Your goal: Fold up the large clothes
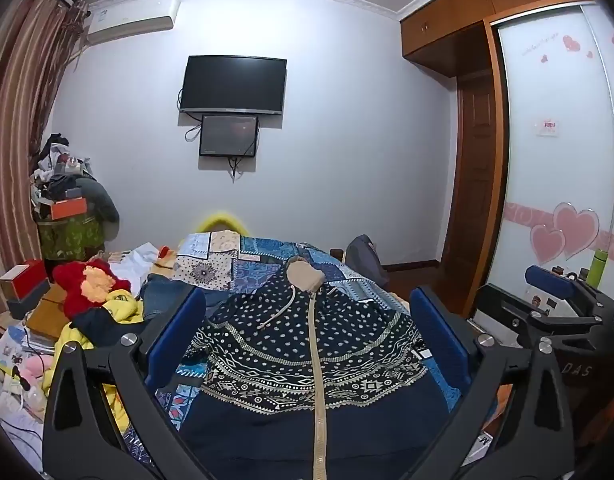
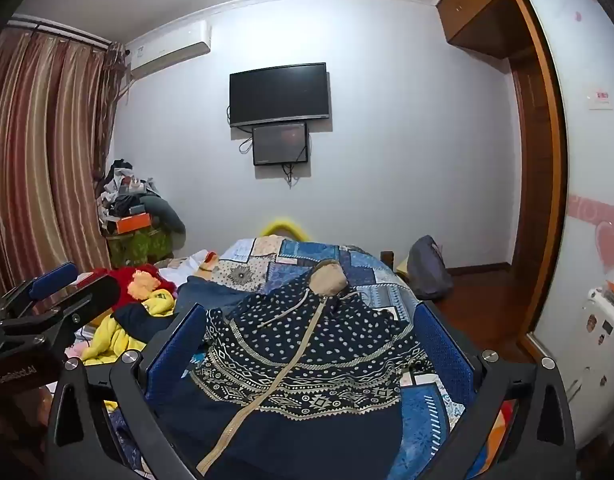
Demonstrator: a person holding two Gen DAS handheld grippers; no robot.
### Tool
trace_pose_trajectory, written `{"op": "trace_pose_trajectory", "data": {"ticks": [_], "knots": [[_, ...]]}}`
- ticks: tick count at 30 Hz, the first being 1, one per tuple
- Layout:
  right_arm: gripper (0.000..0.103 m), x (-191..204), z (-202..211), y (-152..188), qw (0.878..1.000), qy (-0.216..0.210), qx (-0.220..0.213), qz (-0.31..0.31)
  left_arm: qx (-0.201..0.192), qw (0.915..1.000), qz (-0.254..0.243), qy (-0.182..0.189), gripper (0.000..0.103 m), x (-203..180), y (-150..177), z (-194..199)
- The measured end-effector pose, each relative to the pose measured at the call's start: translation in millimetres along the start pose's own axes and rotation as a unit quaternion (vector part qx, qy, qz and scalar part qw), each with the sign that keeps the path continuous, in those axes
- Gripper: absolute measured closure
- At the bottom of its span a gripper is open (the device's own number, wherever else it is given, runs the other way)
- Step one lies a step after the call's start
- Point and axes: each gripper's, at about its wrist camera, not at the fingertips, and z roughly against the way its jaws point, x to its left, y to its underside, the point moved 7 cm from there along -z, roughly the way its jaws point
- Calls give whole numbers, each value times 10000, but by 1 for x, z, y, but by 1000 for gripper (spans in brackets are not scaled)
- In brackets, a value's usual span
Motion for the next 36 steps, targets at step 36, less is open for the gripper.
{"op": "trace_pose_trajectory", "data": {"ticks": [36], "knots": [[0, 5, -5, -3, 10000, 13, 52, 18, 93, 9998, 51, -147, 0, 10, 11, -10]]}}
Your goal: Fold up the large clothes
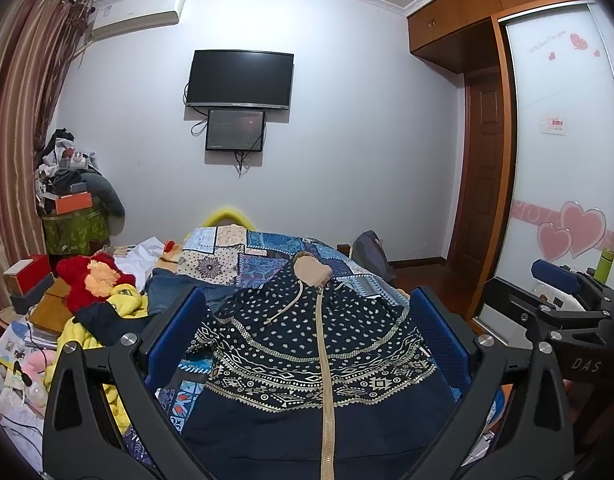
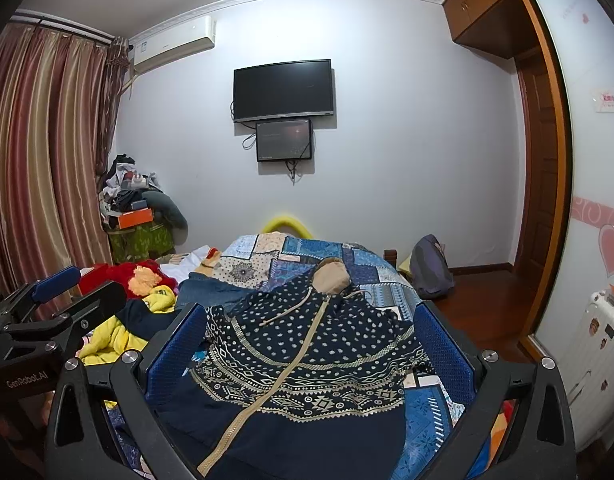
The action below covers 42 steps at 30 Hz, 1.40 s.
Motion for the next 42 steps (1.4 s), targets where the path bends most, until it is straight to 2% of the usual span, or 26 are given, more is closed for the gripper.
{"op": "trace_pose_trajectory", "data": {"ticks": [42], "knots": [[0, -1, -1, -3, 10000, 18, 8, -23, -125, 9999, -24, 6, 0, -2, -7, 2]]}}
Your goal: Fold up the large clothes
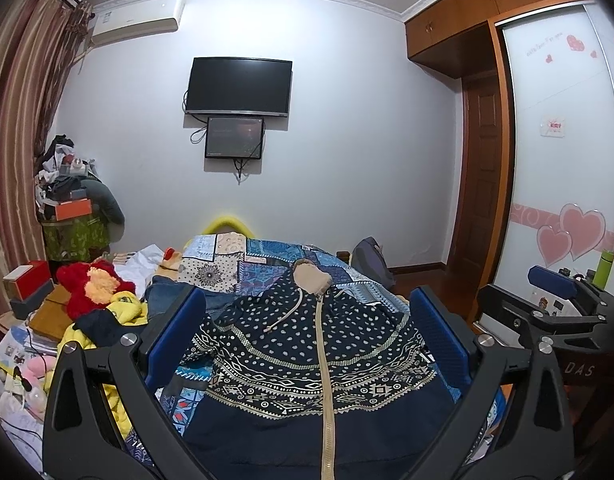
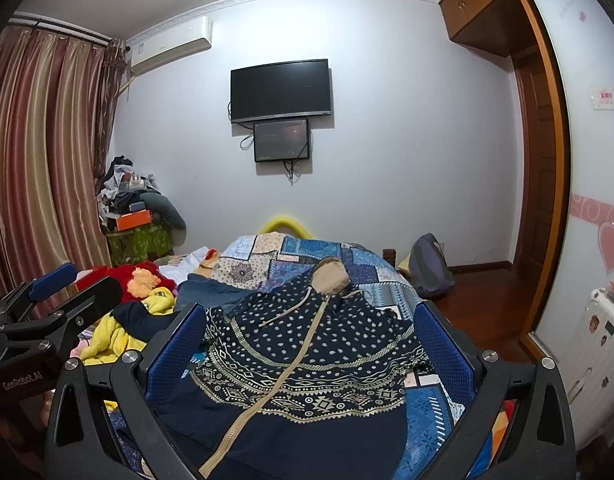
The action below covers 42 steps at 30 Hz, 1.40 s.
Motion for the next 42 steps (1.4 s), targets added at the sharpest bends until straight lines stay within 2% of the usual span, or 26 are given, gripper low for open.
{"op": "trace_pose_trajectory", "data": {"ticks": [13, 18, 21, 26, 30, 34, 39, 42], "knots": [[0, 5, -11, 3, 9999, 50, 119, 48, 47, 9999, 120, 107, 0, 8, -1, -8], [0, 8, -35, 0, 9998, 47, 208, 64, -106, 9999, 8, 35, 0, 19, -12, -21], [0, 9, -57, -3, 9996, 38, 272, 62, -190, 9997, -17, -136, 0, 34, -19, -36], [0, 17, -111, -15, 9994, -44, 317, 143, -10, 9995, 34, -327, 0, 76, -25, -83], [0, 23, -166, -28, 9987, -145, 429, 225, 187, 9960, 198, -847, 0, 127, -22, -127], [0, 25, -221, -34, 9977, -75, 518, 435, 685, 9916, 227, -1073, 0, 181, -6, -171], [0, 20, -288, -14, 9931, 103, 920, 726, 1219, 9815, 489, -1395, 0, 255, 28, -210], [0, 14, -319, 16, 9885, 28, 1352, 673, 1649, 9694, 777, -1644, 0, 302, 65, -226]]}}
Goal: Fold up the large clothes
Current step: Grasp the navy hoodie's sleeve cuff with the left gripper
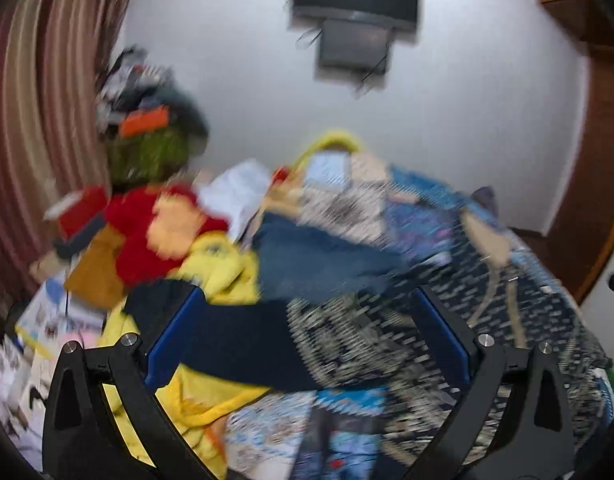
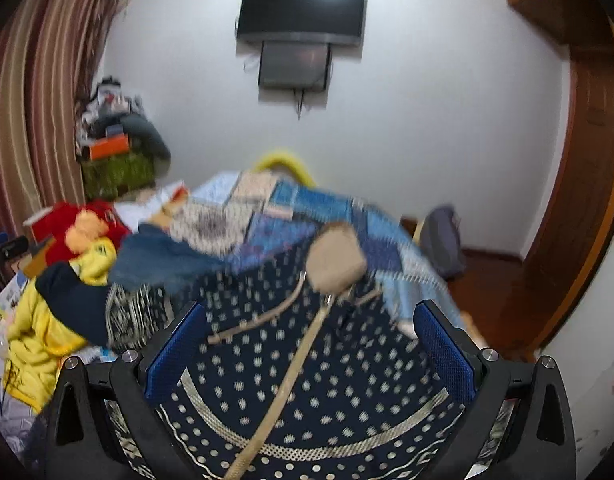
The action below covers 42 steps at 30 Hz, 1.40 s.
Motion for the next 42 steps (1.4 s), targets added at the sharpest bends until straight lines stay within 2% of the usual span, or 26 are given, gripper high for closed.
{"op": "trace_pose_trajectory", "data": {"ticks": [3, 5, 10, 12, 14, 16, 18, 22, 24, 26, 27, 29, 32, 34, 38, 42], "knots": [[0, -6, -41, 31, 9987, -124, 470, -158, 509, 9976, 404, -220, 0, 44, 33, -42], [0, -9, -60, 49, 9972, -138, 704, -230, 781, 9939, 738, -231, 0, 66, 53, -60], [0, -16, -101, 92, 9903, -211, 1321, -384, 1440, 9748, 1702, -26, 1, 114, 106, -105], [0, -19, -110, 104, 9873, -242, 1480, -527, 1519, 9687, 1965, -20, 6, 127, 117, -117], [0, -21, -115, 110, 9848, -292, 1572, -684, 1579, 9611, 2266, 1, 16, 140, 125, -128], [0, -23, -119, 113, 9825, -379, 1630, -818, 1525, 9573, 2455, 25, 19, 148, 125, -137], [0, -24, -121, 115, 9814, -443, 1648, -879, 1369, 9581, 2515, 17, 24, 155, 120, -143], [0, -22, -122, 117, 9802, -462, 1693, -915, 1244, 9629, 2383, -229, 41, 165, 107, -158], [0, -22, -124, 118, 9795, -460, 1724, -934, 1250, 9657, 2237, -415, 55, 168, 102, -165], [0, -23, -123, 118, 9790, -459, 1734, -972, 1437, 9644, 2081, -766, 81, 174, 100, -174], [0, -24, -122, 117, 9788, -460, 1729, -993, 1532, 9632, 2057, -803, 83, 174, 100, -177], [0, -25, -118, 115, 9792, -469, 1687, -1027, 1530, 9639, 2009, -848, 95, 170, 93, -174], [0, -30, -108, 110, 9809, -451, 1576, -1042, 1304, 9750, 1458, -1055, 96, 150, 66, -156], [0, -35, -100, 105, 9817, -463, 1490, -1089, 1017, 9838, 1075, -1014, 97, 126, 37, -138], [0, -46, -82, 96, 9819, -532, 1328, -1240, 425, 9950, 626, -656, 97, 75, -28, -105], [0, -62, -65, 93, 9822, -523, 1175, -1368, -137, 9996, 219, -75, 97, 6, -88, -76]]}}
